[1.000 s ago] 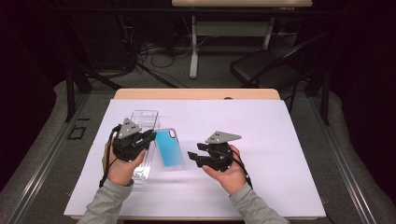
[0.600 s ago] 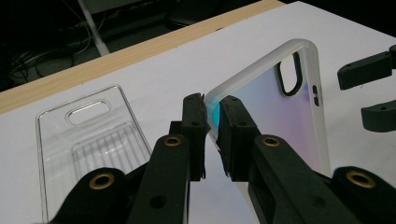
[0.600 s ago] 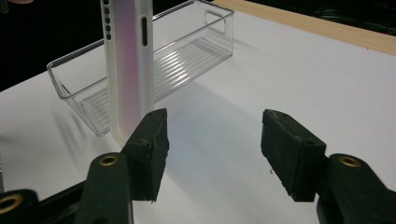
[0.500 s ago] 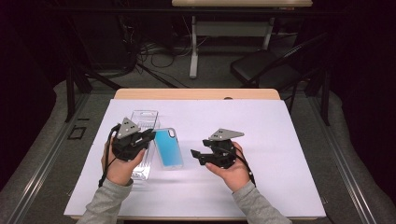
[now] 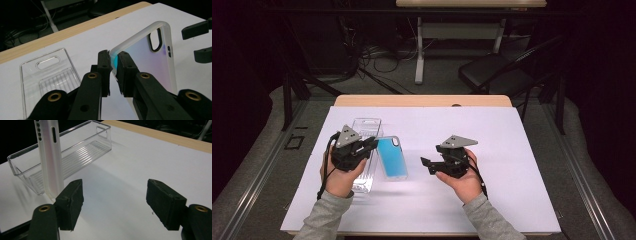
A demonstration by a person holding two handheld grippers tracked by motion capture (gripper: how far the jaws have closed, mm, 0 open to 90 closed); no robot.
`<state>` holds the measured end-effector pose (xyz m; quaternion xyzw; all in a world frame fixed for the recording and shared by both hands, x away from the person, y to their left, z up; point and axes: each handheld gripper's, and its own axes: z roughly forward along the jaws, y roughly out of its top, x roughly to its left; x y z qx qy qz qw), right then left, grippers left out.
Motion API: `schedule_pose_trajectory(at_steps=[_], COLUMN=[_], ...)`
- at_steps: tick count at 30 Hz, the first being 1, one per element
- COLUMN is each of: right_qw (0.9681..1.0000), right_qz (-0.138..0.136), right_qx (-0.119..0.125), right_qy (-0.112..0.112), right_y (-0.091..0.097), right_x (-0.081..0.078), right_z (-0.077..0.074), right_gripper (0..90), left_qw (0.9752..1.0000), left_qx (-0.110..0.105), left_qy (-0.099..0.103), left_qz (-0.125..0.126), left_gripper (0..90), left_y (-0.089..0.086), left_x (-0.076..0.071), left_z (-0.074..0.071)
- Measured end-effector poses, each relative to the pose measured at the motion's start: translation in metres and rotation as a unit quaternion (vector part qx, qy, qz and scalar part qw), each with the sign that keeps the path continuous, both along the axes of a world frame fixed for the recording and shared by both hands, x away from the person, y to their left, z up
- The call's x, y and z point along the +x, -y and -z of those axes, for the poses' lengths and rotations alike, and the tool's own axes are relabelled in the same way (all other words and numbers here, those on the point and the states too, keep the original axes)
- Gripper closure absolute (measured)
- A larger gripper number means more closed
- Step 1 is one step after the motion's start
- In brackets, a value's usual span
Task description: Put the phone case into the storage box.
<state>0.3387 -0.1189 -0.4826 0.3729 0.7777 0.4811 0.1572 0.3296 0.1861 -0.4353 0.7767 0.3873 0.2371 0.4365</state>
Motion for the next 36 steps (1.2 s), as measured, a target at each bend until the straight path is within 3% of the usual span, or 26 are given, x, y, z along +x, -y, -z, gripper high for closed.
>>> schedule_pose_trajectory(at_steps=[11, 24, 36], right_qw=[0.9999, 0.9995, 0.9995], right_qz=[0.014, 0.02, 0.022], right_qx=[0.005, 0.022, 0.019], right_qy=[0.002, -0.005, -0.007], right_y=[0.007, 0.013, 0.013], right_x=[0.003, 0.005, 0.006], right_z=[0.0, -0.002, -0.001], right_gripper=[29.8, 28.5, 28.3], left_qw=[1.0, 0.9998, 0.9994], left_qx=[0.002, -0.006, -0.001], left_qy=[0.006, 0.019, 0.033], left_qz=[0.005, 0.004, -0.011], left_gripper=[81.6, 81.8, 81.8], left_y=[0.002, -0.002, -0.015], left_x=[0.005, 0.021, 0.036], left_z=[0.002, -0.006, -0.026])
